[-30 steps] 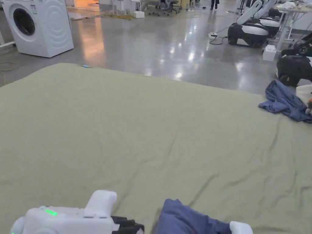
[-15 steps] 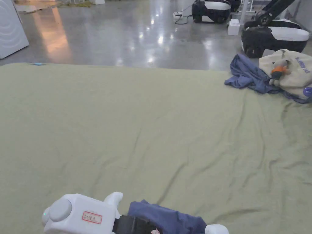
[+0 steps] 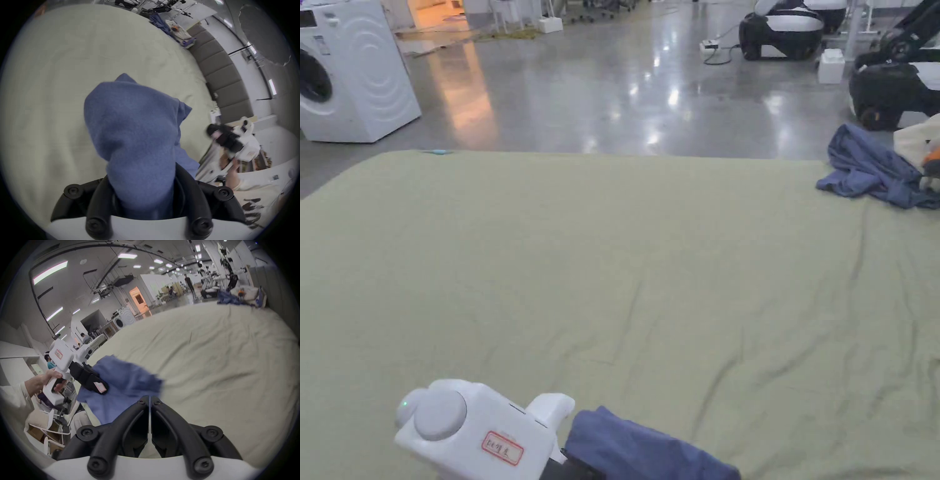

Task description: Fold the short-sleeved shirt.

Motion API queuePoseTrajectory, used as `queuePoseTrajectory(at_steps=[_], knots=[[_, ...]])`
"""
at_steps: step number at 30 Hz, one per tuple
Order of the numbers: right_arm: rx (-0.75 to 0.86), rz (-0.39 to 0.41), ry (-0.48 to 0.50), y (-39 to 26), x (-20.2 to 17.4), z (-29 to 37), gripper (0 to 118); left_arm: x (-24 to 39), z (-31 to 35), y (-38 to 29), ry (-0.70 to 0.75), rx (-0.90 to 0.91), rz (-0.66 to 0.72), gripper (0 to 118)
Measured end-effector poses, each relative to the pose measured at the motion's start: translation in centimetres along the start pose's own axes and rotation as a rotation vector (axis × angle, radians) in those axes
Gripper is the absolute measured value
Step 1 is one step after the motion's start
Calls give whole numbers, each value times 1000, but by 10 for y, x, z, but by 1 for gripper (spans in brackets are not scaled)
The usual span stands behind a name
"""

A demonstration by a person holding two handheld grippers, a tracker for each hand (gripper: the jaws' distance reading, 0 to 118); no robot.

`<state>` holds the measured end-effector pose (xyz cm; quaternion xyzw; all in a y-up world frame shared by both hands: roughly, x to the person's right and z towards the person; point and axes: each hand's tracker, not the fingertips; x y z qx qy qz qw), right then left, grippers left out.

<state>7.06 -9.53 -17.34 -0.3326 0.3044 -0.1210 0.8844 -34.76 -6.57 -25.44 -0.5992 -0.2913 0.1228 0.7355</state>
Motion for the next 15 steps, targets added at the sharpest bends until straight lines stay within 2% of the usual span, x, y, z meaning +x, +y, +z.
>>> queuePoseTrajectory(at_steps=[3, 6, 10, 15], knots=[[78, -3, -72, 12, 2, 19, 4, -63, 74, -9, 217, 25, 83, 33], [107, -43, -95, 23, 8, 30, 4, -140, 138, -21, 392, 37, 187, 33], [121, -52, -136, 34, 12, 36, 4, -216, 191, -37, 555, 39, 326, 33], [119, -49, -179, 38, 10, 39, 4, -262, 219, -43, 636, 42, 416, 33]])
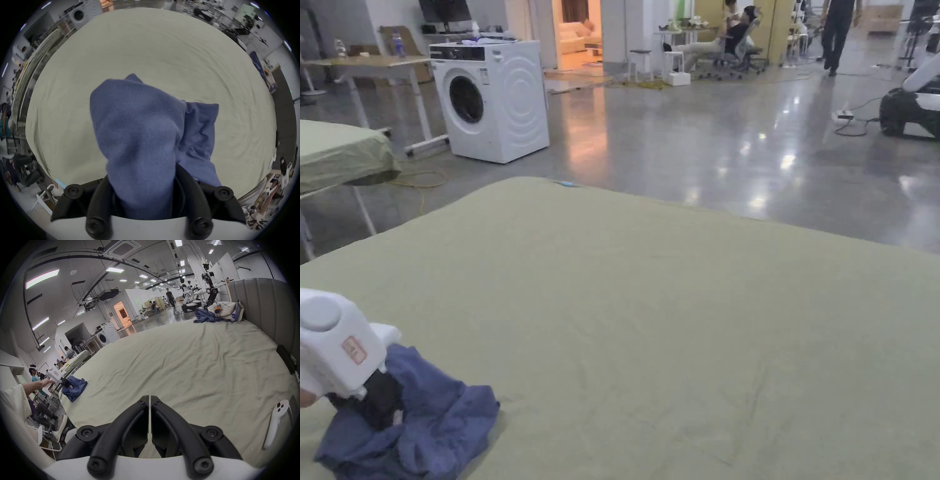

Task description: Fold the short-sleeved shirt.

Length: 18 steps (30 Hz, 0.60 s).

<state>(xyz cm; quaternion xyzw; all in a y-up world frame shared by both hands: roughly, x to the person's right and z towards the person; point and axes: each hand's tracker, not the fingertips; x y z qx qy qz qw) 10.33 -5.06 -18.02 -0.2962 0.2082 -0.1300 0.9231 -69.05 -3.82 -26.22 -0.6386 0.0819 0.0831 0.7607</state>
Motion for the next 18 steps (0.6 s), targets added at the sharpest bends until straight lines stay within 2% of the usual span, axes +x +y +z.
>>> queuePoseTrajectory(at_steps=[2, 3, 4, 5, 7, 8, 10, 12, 13, 15, 16, 18], knots=[[-7, 4, -18, 1, -2, -2, 4, -5, -6, 1, -8, -2, 15, 33], [-8, 6, -20, 1, -3, -4, 4, -5, -10, 1, 3, -1, 25, 40], [-7, 6, -24, 2, -4, -5, 4, -6, -12, 1, 37, 1, 32, 65], [-6, 4, -24, 3, -3, -5, 4, -2, -12, 1, 111, 2, 33, 83], [4, 7, -20, 7, -5, -3, 4, 7, 2, -4, 349, 52, -40, 85], [11, 11, -18, 9, -7, 0, 4, -20, -11, 9, 415, 90, -61, 85], [41, 34, -5, 16, -9, 10, 4, -16, 24, -2, 598, 207, -78, 85], [61, 64, 0, 23, -12, 22, 4, -14, 72, -25, 572, 330, -99, 85], [78, 88, -1, 27, -13, 31, 4, -2, 94, -38, 536, 398, -127, 78], [108, 140, -13, 35, -18, 47, 4, 32, 134, -66, 404, 515, -181, 74], [124, 167, -29, 40, -21, 57, 4, 72, 159, -91, 366, 584, -214, 64], [159, 202, -45, 46, -26, 77, 4, 123, 186, -123, 337, 737, -293, 13]])
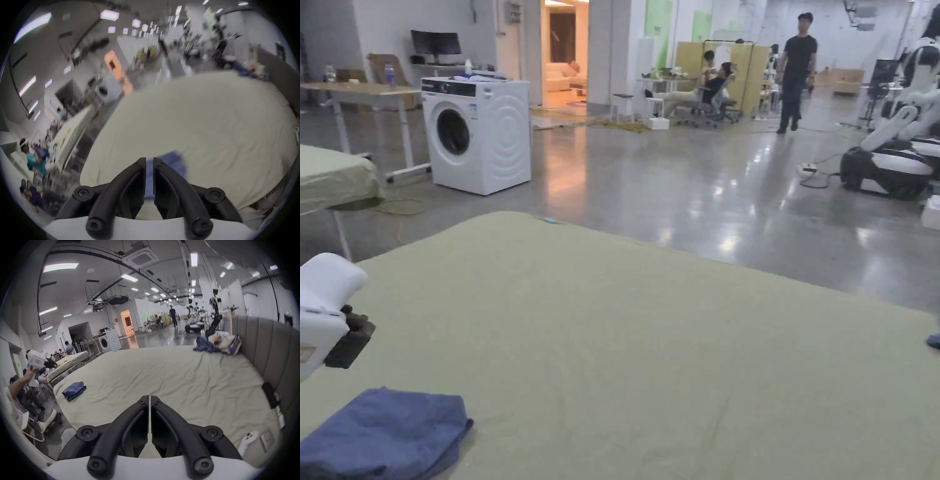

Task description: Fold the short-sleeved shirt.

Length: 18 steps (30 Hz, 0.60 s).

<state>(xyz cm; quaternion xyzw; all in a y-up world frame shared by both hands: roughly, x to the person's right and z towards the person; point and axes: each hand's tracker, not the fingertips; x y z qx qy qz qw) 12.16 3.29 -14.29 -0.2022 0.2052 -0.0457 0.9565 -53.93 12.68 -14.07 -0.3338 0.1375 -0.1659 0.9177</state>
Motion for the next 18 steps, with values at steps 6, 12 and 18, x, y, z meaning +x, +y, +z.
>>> queuePoseTrajectory(at_steps=[6, 12, 18], knots=[[133, 69, -68, 17, -10, 70, 4, 140, 115, 16, -235, 400, 56, 12], [220, 102, -159, 17, -15, 122, 4, 253, 185, -13, -320, 719, 132, 12], [343, 156, -342, 5, -21, 161, 5, 286, 203, -41, -314, 748, 156, 12]])
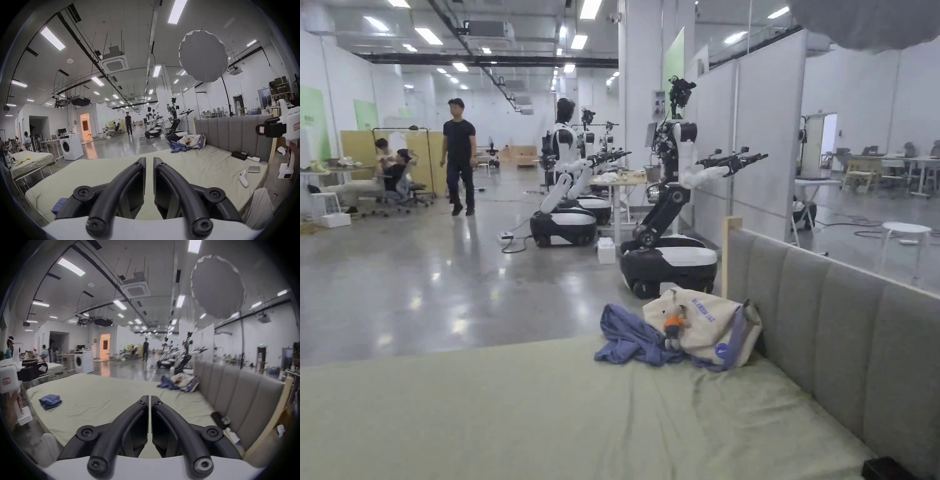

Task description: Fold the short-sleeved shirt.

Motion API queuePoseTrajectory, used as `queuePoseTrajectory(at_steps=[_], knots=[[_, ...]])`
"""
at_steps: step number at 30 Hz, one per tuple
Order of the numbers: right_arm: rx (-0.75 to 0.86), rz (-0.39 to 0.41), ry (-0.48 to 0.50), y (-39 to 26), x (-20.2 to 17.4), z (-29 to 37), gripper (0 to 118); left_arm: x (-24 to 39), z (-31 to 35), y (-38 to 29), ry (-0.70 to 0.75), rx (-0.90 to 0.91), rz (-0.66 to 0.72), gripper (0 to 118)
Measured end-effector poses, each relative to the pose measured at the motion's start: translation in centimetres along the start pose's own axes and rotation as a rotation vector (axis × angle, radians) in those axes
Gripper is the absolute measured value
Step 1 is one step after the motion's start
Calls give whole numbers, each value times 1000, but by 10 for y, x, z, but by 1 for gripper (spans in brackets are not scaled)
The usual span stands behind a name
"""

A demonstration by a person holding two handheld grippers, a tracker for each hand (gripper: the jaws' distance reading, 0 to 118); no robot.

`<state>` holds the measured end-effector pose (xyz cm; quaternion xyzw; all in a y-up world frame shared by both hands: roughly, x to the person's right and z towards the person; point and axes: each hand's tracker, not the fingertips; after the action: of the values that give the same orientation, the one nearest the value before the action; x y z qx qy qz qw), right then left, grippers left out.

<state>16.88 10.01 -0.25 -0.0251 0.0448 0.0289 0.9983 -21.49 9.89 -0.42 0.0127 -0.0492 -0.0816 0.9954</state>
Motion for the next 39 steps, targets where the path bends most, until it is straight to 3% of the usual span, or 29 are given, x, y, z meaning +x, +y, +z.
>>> queuePoseTrajectory(at_steps=[4, 11, 12, 13, 14, 15, 16, 17, 20, 24, 26, 30, 32, 39], knots=[[59, 43, -148, 10, 1, 14, 5, 3, -11, 9, -1, 0, -16, 12], [99, 60, -149, 24, 4, 16, 6, -12, -22, 19, 31, -15, 52, 12], [100, 55, -138, 26, 5, 16, 14, -13, -19, 21, 69, -21, 44, 18], [103, 37, -110, 26, 8, 15, 38, -17, -20, 23, 72, -21, 42, 62], [111, 21, -79, 26, 10, 14, 72, -20, -23, 25, 74, -24, 52, 107], [108, 13, -83, 27, 10, 11, 106, -23, -25, 25, 75, -46, 70, 118], [105, 10, -79, 28, 10, 6, 118, -27, -27, 20, 80, -45, 125, 118], [214, 9, -112, 25, 8, 7, 118, -29, -31, 21, 87, -57, 120, 118], [173, 2, -75, 23, 2, -6, 118, -32, -26, 17, 31, -56, 185, 118], [152, -87, 10, 26, 15, 1, 118, -34, -39, 19, -171, -48, 282, 118], [135, -96, 8, 31, 12, -9, 118, -28, -43, 20, -212, -66, 357, 118], [113, -92, 22, 36, 2, -15, 118, -25, -42, 22, -152, -18, 468, 118], [104, -83, 25, 38, -4, -15, 118, -31, -46, 25, -176, -47, 456, 118], [81, -92, 37, 31, 1, -21, 118, -13, -57, 34, -21, -297, 358, 118]])
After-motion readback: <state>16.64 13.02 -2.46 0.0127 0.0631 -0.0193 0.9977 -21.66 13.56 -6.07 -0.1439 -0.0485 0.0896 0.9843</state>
